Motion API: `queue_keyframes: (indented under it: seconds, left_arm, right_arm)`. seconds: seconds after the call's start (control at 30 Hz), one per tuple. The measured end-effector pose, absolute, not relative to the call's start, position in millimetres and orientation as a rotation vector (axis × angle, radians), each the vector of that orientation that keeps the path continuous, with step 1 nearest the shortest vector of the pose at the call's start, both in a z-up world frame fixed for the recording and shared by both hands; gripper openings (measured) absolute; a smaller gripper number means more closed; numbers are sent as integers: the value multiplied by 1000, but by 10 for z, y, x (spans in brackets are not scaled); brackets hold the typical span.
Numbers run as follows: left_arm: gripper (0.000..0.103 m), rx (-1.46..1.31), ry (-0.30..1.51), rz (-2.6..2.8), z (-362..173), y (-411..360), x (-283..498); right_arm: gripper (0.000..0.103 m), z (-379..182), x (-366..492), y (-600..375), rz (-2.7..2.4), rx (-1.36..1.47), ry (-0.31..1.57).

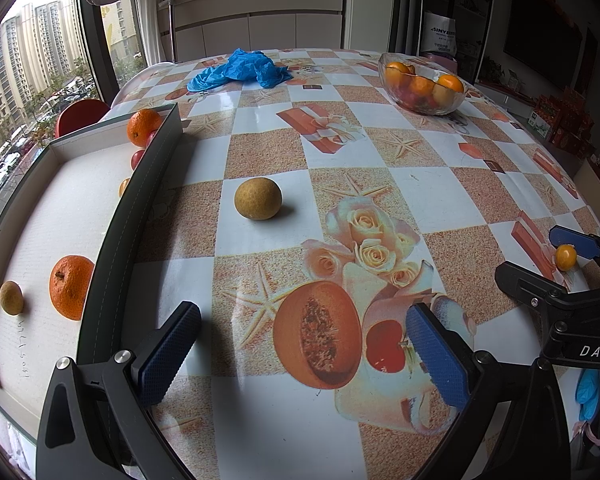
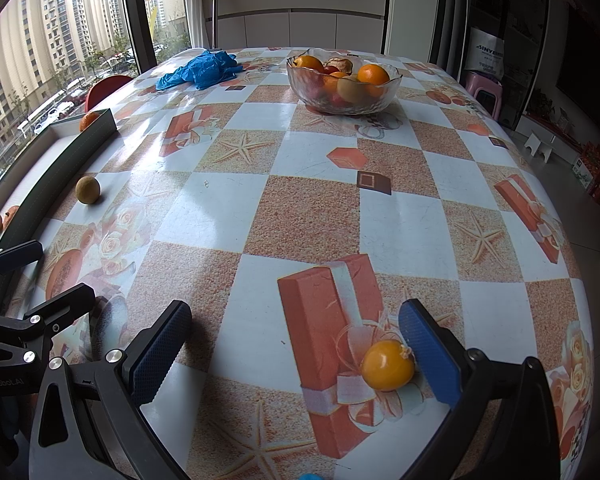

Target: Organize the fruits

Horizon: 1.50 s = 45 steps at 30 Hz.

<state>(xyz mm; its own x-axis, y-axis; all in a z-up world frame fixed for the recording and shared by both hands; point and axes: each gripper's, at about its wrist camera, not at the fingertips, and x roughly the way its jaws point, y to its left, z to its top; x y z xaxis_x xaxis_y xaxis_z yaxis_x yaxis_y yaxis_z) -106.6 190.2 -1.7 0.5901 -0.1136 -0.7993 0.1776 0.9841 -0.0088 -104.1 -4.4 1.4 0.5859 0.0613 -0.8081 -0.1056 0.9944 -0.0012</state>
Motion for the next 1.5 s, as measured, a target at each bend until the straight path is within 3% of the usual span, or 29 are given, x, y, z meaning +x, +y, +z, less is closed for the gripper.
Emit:
queue_keyframes:
  seconds: [0.8, 1.13, 1.3, 1.5]
  left_arm:
    - [103, 59, 919, -207, 383, 1974, -718]
    - [103, 24, 997, -179, 184, 1978, -404]
    - [103, 18, 1009, -180, 151, 1967, -381]
    - [103, 56, 986, -205, 172, 1875, -417]
  right_arm:
    - [103, 44, -1050, -146, 124, -74, 984]
    - [103, 139, -1059, -402, 105, 28, 1004]
    - [91, 113, -942, -279, 112, 0, 1010]
    - [91, 211, -1140, -635, 113, 90, 968]
